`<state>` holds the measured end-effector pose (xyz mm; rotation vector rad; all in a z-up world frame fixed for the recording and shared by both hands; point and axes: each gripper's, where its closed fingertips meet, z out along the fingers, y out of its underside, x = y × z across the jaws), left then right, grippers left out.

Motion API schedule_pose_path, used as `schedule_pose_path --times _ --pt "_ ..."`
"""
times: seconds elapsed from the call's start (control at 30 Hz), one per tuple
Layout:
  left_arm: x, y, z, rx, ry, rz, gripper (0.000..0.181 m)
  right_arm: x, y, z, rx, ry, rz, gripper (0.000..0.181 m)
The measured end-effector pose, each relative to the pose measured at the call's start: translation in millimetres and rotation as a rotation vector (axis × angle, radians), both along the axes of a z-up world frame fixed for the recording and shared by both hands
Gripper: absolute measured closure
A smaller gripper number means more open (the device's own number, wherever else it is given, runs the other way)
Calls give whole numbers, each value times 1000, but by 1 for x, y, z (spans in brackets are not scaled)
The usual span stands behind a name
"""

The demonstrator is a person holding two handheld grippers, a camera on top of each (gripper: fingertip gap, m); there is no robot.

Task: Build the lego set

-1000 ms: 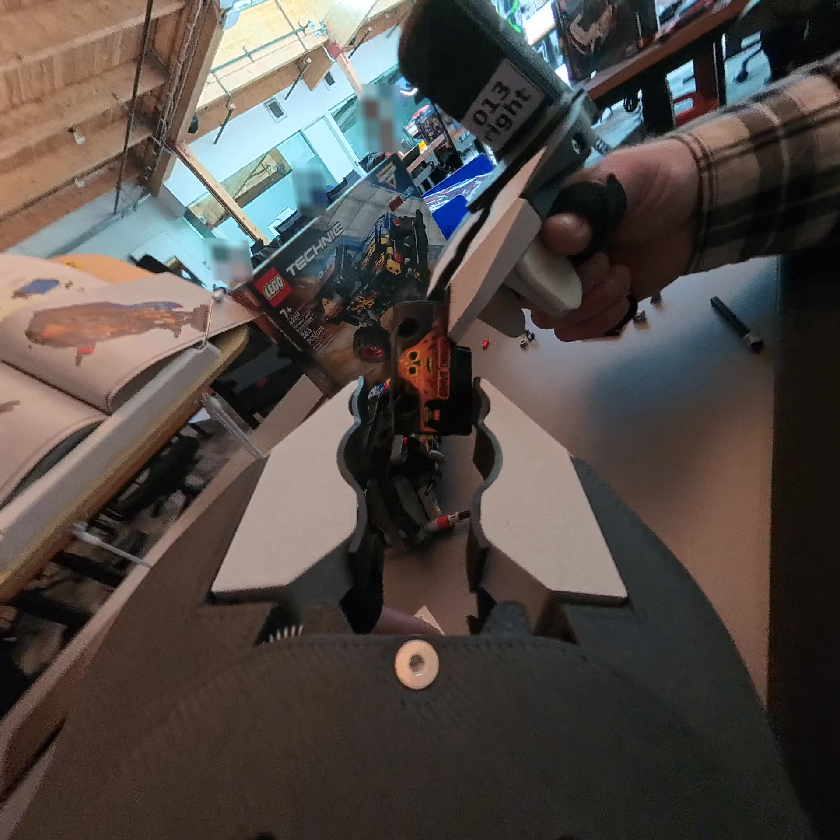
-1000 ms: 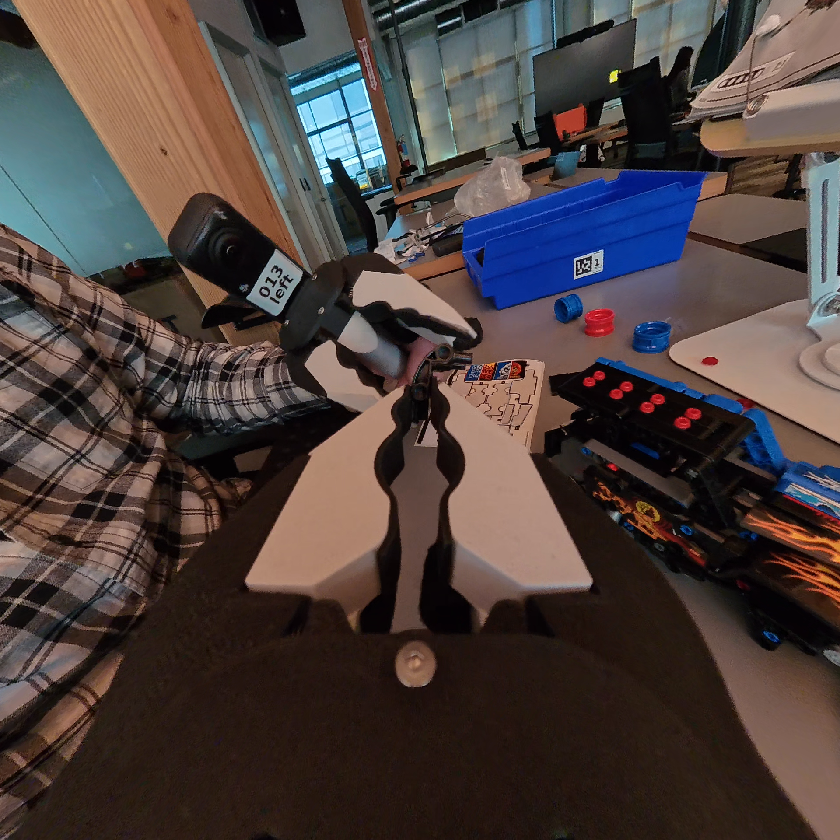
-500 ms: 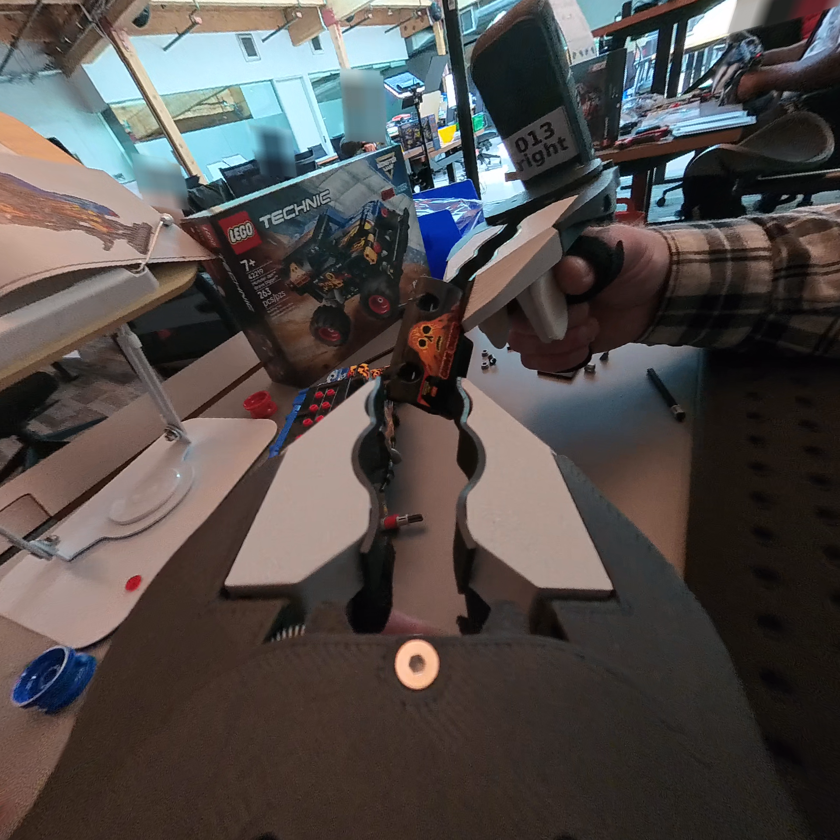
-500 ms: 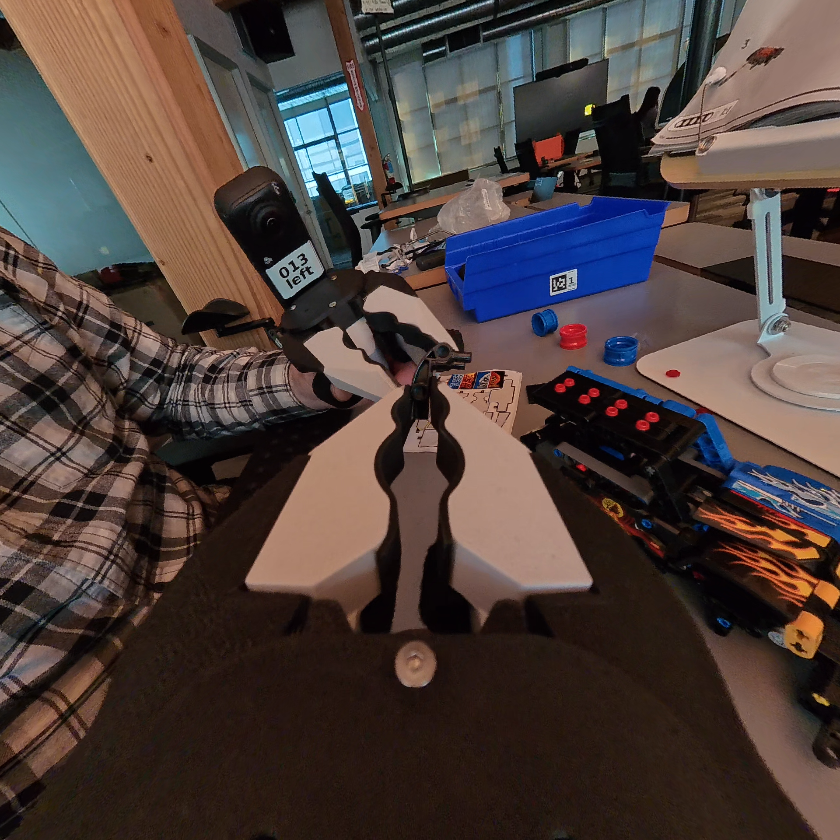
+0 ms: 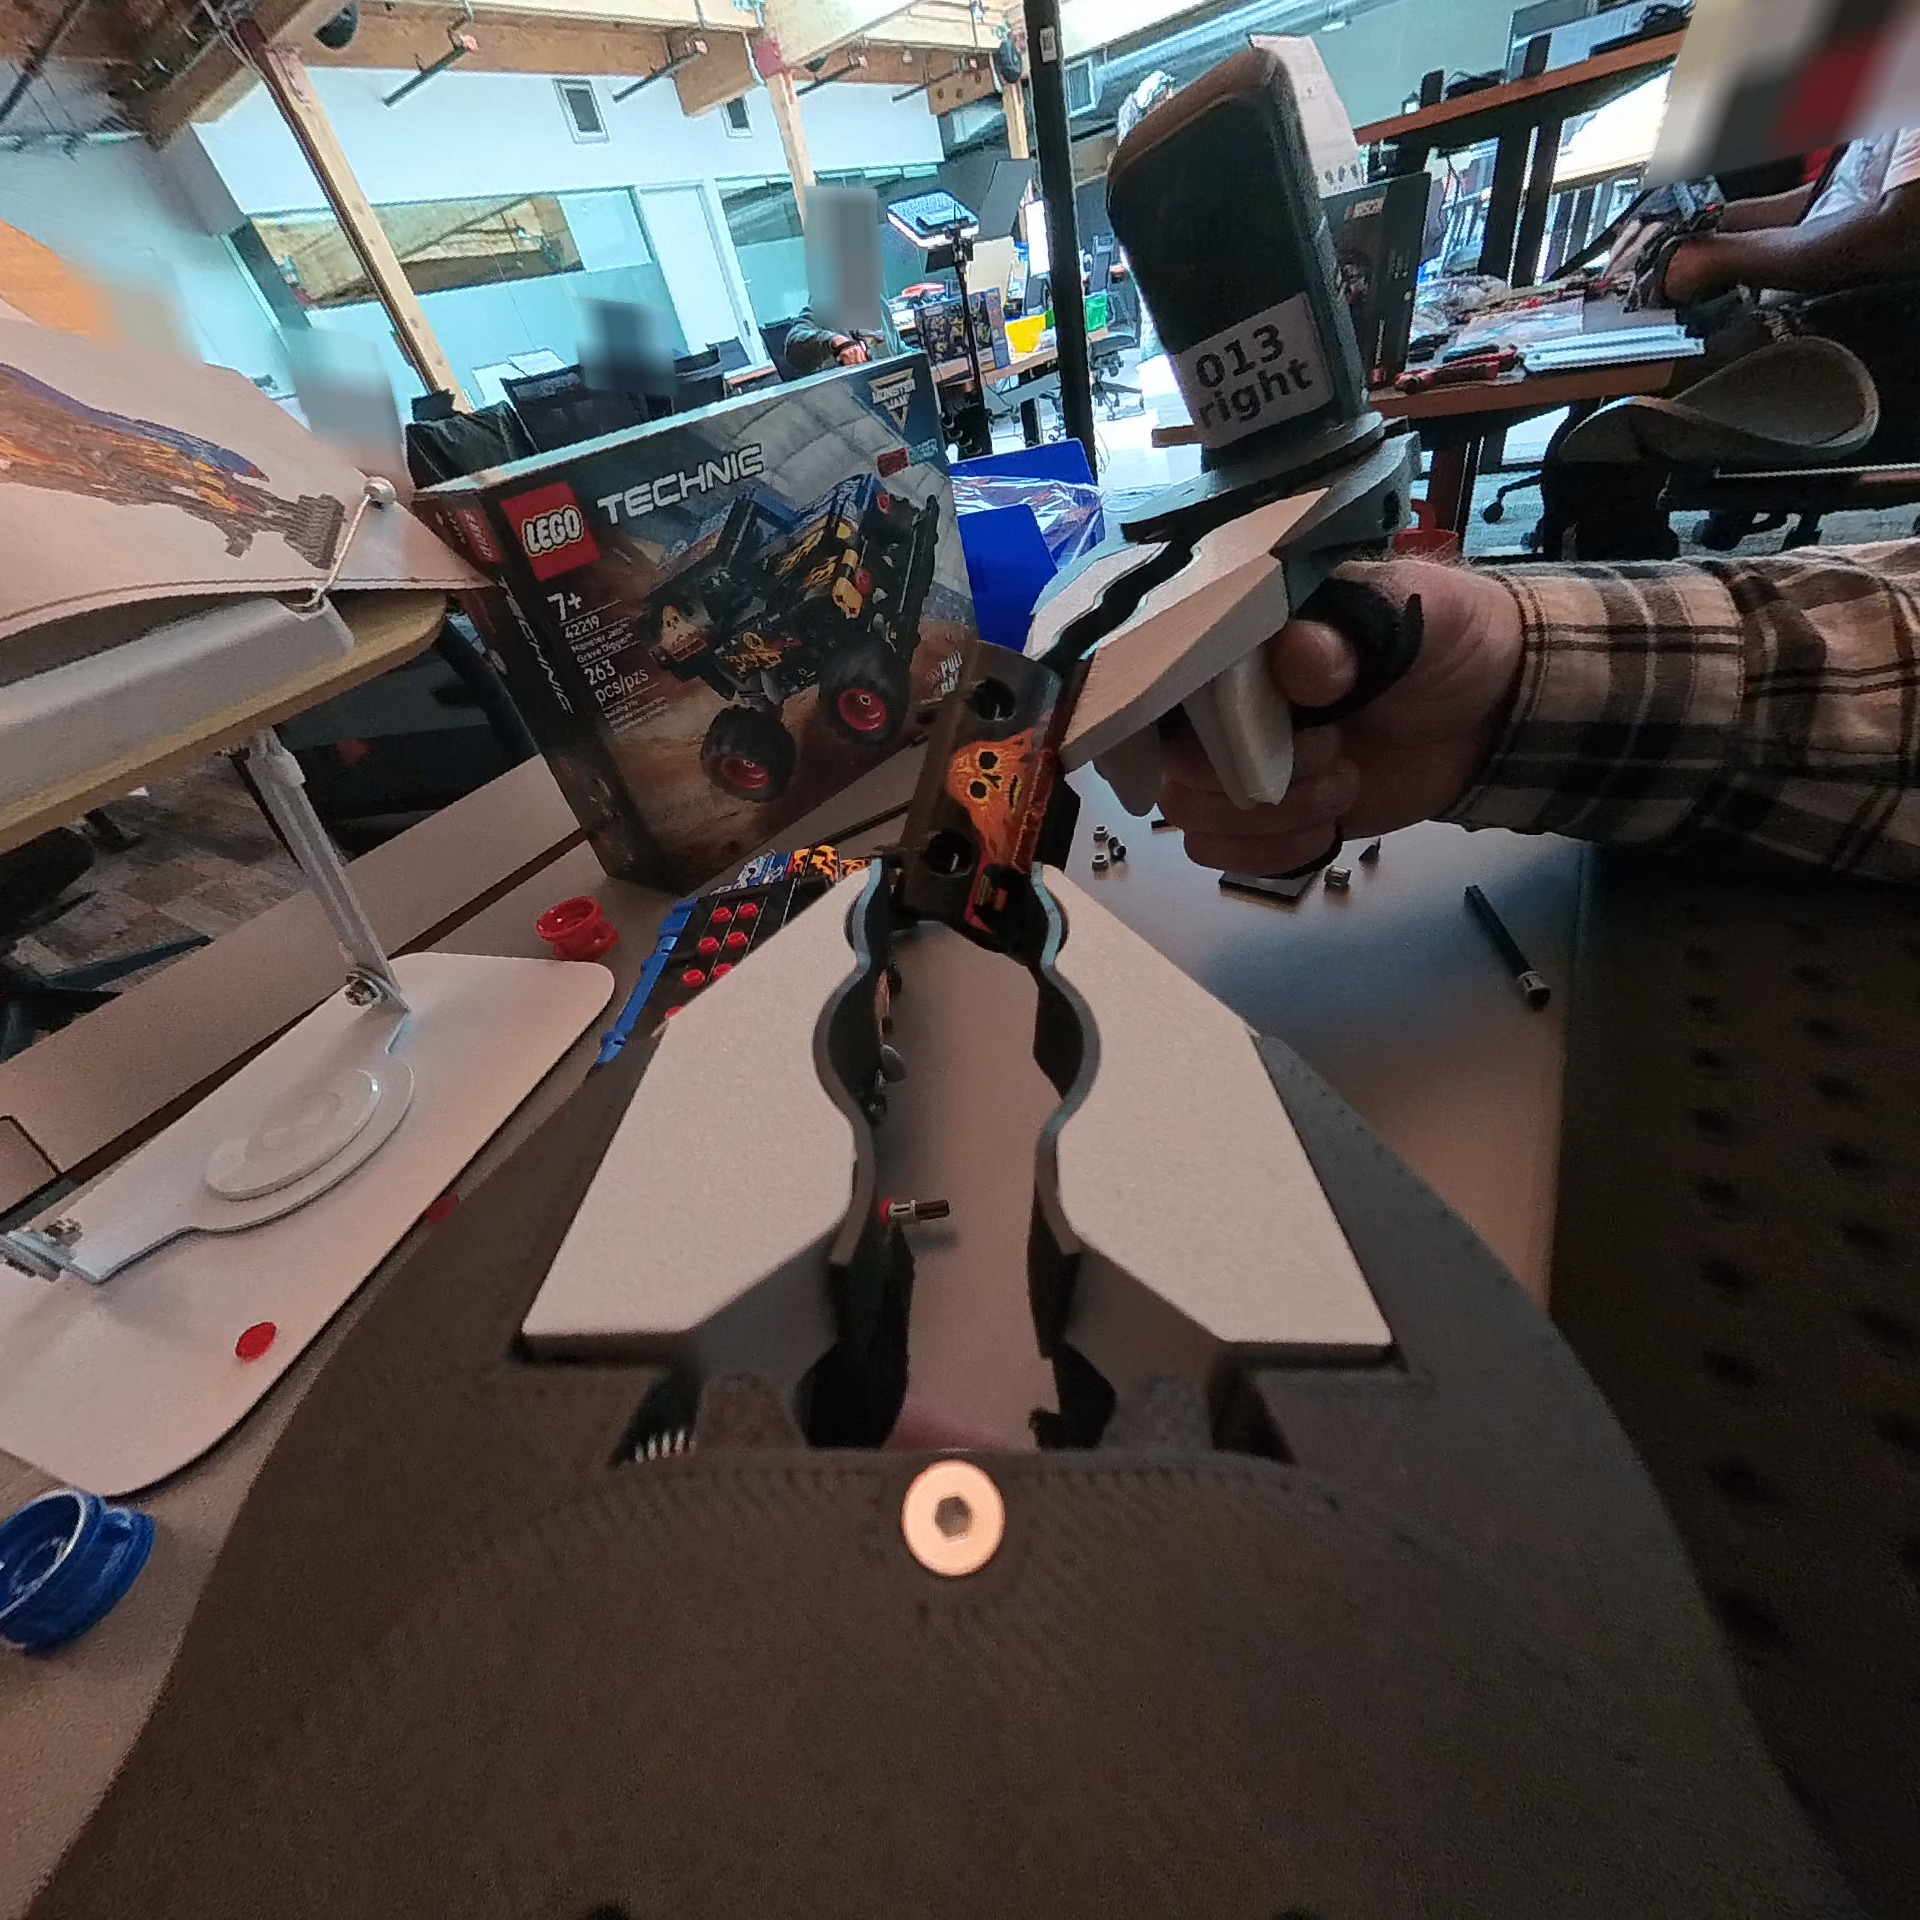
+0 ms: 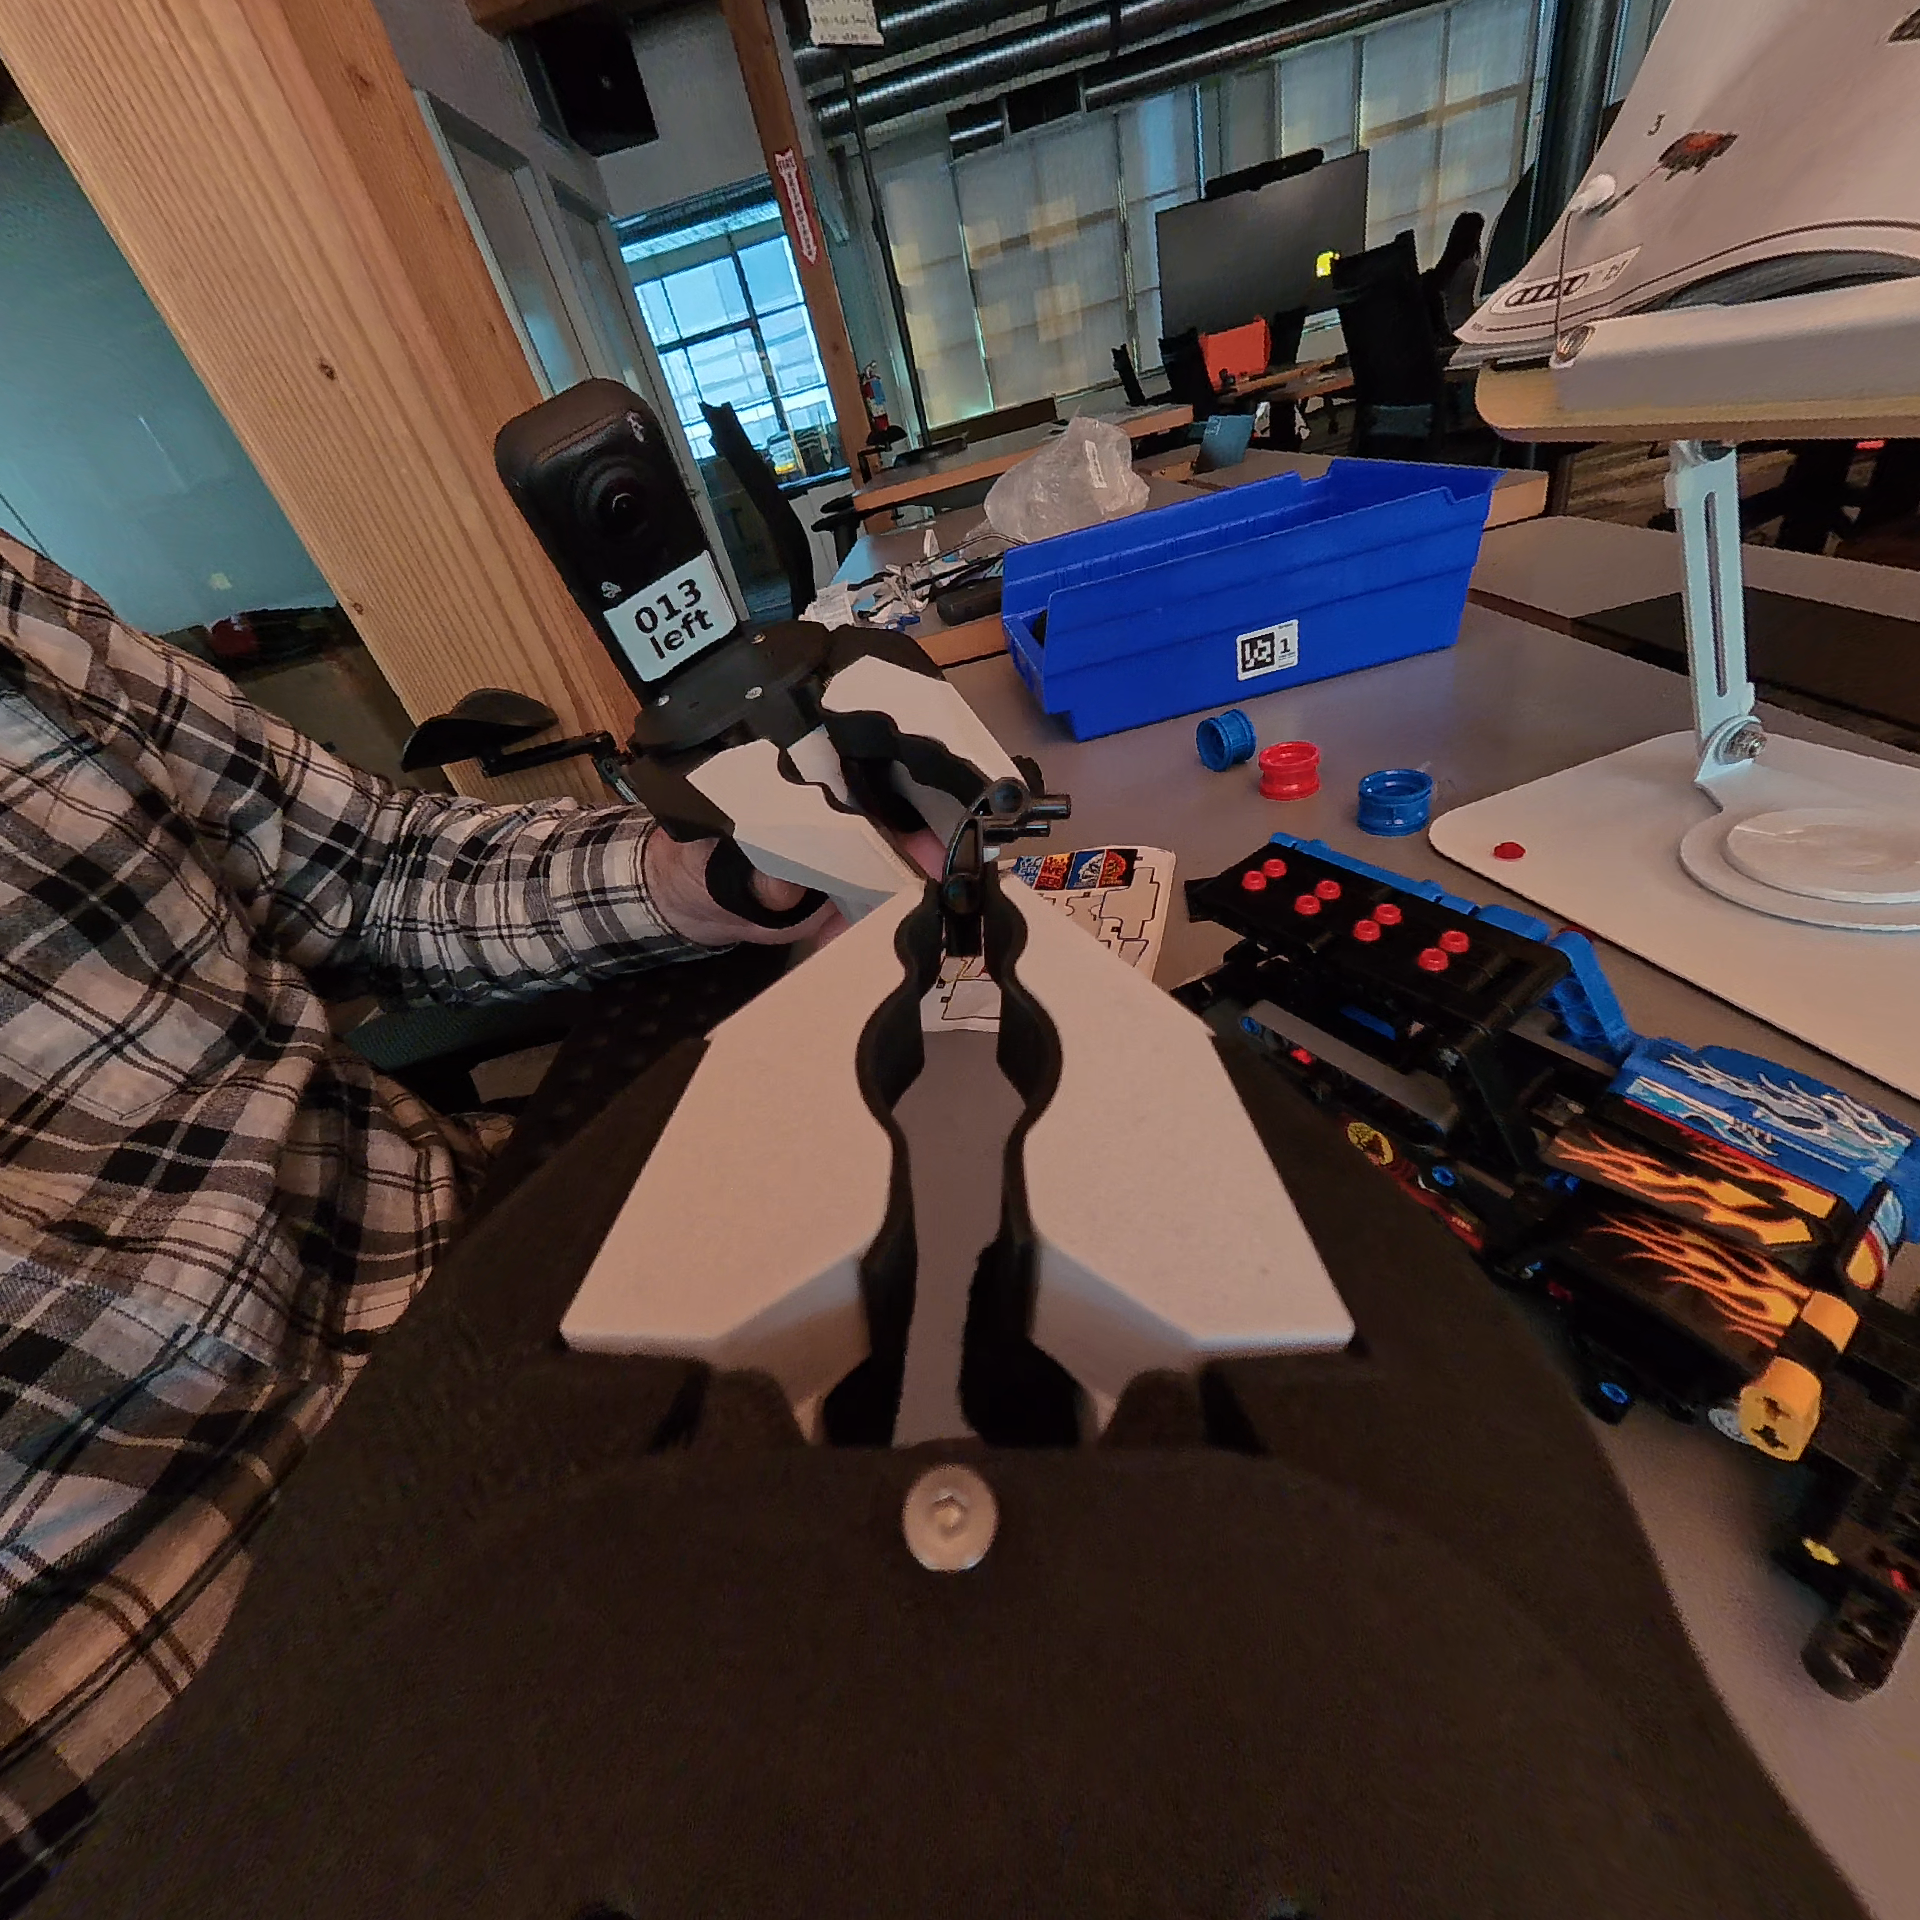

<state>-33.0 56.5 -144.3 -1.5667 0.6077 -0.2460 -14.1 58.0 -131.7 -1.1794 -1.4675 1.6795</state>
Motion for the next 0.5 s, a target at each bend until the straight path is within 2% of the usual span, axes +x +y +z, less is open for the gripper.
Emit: schedule_pose_path --times 0.17,0.27,0.5 --pt "-1 1 2 -8 -46 -7 157 1 2 0 -1 2 -2 176" --pt "0 2 2 -44 -98 -23 150 2 3 3 -4 13 -7 176" --pt "4 0 2 -91 -187 -78 160 5 1 4 23 29 2 176"
